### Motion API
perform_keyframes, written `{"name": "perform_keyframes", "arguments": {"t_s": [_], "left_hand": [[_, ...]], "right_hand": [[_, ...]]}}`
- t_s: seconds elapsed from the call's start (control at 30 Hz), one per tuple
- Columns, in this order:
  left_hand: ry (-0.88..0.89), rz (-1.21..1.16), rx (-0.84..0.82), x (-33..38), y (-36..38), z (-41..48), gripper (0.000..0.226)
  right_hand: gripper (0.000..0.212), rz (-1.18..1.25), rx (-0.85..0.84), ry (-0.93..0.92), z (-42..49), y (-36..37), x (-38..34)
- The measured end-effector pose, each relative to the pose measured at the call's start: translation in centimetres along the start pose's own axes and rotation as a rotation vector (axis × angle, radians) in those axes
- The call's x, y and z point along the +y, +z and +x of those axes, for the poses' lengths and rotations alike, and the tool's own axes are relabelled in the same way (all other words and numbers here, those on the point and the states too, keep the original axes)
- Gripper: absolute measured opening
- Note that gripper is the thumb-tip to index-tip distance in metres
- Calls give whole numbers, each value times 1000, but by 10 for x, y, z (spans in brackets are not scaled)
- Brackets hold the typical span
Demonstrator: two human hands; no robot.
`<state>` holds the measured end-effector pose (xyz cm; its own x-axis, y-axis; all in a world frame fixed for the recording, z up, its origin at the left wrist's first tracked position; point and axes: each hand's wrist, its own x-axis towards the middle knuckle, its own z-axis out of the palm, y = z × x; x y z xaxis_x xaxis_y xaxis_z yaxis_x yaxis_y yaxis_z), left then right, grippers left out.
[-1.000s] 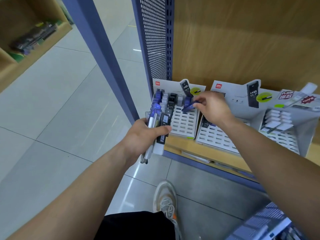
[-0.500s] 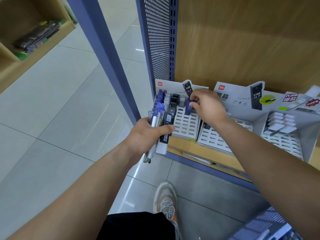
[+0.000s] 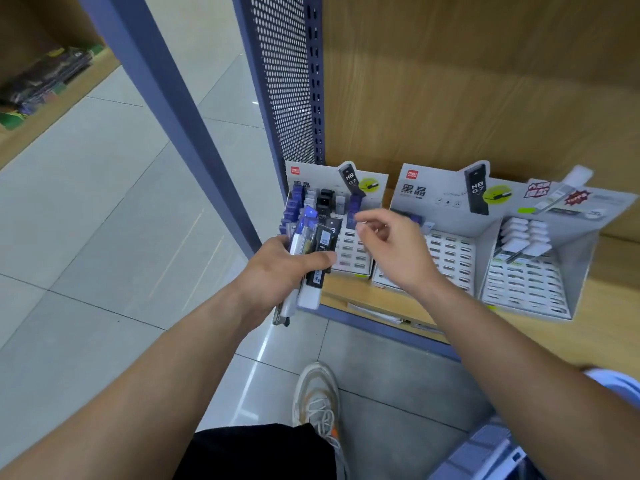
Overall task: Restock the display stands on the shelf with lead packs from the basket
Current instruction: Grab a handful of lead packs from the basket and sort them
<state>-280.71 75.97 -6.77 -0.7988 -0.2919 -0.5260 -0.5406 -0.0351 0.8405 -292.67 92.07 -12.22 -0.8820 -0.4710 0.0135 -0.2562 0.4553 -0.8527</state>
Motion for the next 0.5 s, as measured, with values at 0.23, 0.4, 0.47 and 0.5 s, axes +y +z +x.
{"name": "perform_keyframes", "arguments": {"t_s": [0.23,0.4,0.47,0.5], "left_hand": [[8,51,-149,-4,15,-14,9],[16,62,-187,-3,23,-17,19],[18,74,-173,-2,26,-14,21],[20,78,-171,-1,27,-13,23]], "right_hand": [[19,514,-170,277,-59,4,-25],[20,585,-141,303,-65,-8,-26],[19,586,-127,316,-65,-14,-24],[19,586,-121,320,-64,-16,-24]]}}
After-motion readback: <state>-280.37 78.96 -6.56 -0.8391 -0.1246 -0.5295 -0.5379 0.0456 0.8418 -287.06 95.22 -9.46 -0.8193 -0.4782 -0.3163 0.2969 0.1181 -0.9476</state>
